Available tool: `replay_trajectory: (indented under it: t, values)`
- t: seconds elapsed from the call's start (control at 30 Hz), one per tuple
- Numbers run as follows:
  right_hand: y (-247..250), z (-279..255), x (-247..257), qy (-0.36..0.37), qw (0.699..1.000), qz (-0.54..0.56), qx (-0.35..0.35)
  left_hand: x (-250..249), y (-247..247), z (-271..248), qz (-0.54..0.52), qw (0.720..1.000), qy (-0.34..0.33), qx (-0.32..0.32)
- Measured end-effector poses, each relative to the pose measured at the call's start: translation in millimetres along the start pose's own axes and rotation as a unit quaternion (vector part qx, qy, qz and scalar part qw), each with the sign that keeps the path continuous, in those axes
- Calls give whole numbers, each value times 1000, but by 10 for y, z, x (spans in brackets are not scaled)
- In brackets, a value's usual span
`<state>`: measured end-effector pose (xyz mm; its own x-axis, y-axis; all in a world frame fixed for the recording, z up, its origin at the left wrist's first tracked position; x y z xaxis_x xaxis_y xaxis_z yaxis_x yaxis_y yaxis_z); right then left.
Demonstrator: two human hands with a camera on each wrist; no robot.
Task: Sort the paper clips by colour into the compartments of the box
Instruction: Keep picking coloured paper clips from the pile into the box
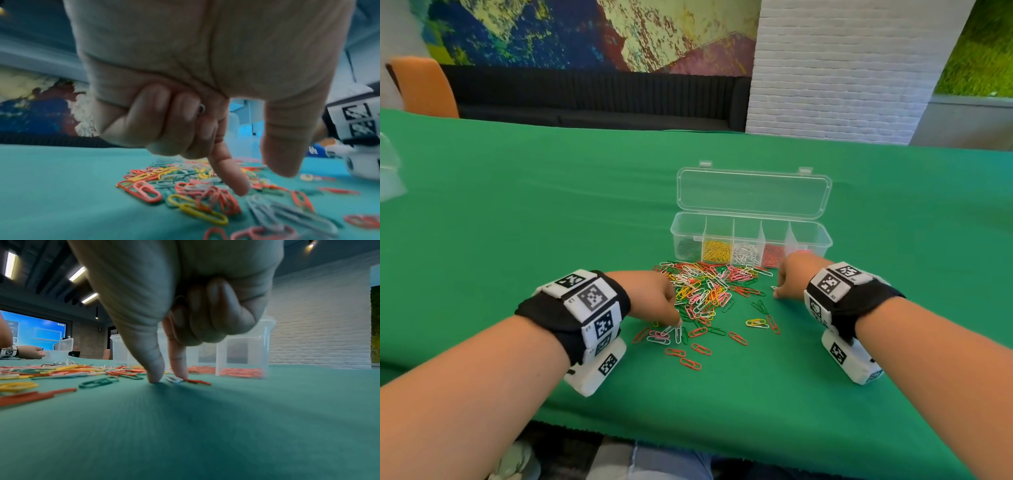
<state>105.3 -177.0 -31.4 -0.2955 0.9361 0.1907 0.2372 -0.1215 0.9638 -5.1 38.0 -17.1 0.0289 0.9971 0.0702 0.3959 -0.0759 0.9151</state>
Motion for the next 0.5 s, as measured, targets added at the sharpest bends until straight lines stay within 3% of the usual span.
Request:
replay_trajectory:
  t: [0.5]
  values:
    - [-21, 1, 5, 12, 999, -23, 21, -56, -65, -43, -18, 1000, -3, 11]
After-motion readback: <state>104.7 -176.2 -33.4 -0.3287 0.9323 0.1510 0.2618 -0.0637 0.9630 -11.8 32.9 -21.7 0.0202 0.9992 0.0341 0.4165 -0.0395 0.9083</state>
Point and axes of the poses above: each hand's wrist, its own z-axis towards the middle knuckle, its own y-axis out of the back of the hand, x = y × z, the point moved 1 cm from there along z, towards the middle knuckle, and after that the axes turned 13 degrees about z, right-handed, at the moved point
